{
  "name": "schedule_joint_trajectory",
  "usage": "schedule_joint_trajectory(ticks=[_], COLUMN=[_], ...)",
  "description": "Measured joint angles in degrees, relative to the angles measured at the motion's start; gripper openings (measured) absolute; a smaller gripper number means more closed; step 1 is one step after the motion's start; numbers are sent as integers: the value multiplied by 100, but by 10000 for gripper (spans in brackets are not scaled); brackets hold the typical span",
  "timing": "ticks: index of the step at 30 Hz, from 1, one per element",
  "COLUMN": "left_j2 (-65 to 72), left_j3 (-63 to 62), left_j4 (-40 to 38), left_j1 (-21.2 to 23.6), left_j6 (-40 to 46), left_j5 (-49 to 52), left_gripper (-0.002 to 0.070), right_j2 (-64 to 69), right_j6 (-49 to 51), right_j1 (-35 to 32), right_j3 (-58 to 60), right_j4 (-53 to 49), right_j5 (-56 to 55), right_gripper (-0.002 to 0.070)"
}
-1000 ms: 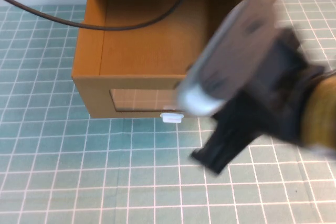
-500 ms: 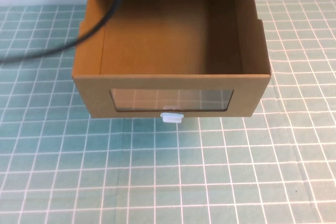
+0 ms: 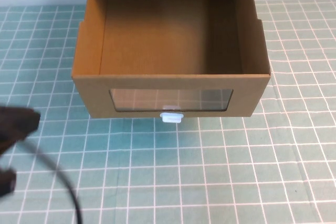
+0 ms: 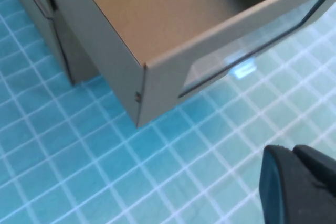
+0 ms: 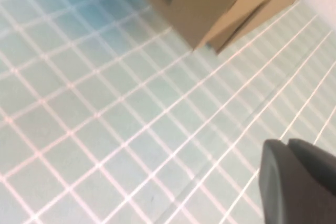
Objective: Open the shoe box
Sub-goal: 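Pull the top drawer of the cardboard box fully open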
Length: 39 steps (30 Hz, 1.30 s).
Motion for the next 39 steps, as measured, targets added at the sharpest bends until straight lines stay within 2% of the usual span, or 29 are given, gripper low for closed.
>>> schedule_joint_trajectory(ticks=[4,9,31,36,39], left_j2=[-987,-1650,-1792,-1967,-2270], left_j3=[1181,1827,1916,1916,2053], left_j4=[-141,-117,-97,221,789], left_j1=[0,0,0,0,0], left_j6=[-40,-54,-56,-56,-56], left_j5=[-1116,-1914,-1993,-2242,-2606], left_gripper=[-5,-5,-5,-5,-5], right_j2=[-46,-46,-46,-46,-46], right_j6=[52,66,66,66,66], right_j1=[0,0,0,0,0], right_j3=[401,631,642,642,642], right_j4=[0,11,11,11,11], right_j5=[-20,-60,-60,-60,-60], right_gripper=[-13,-13,-13,-13,-13])
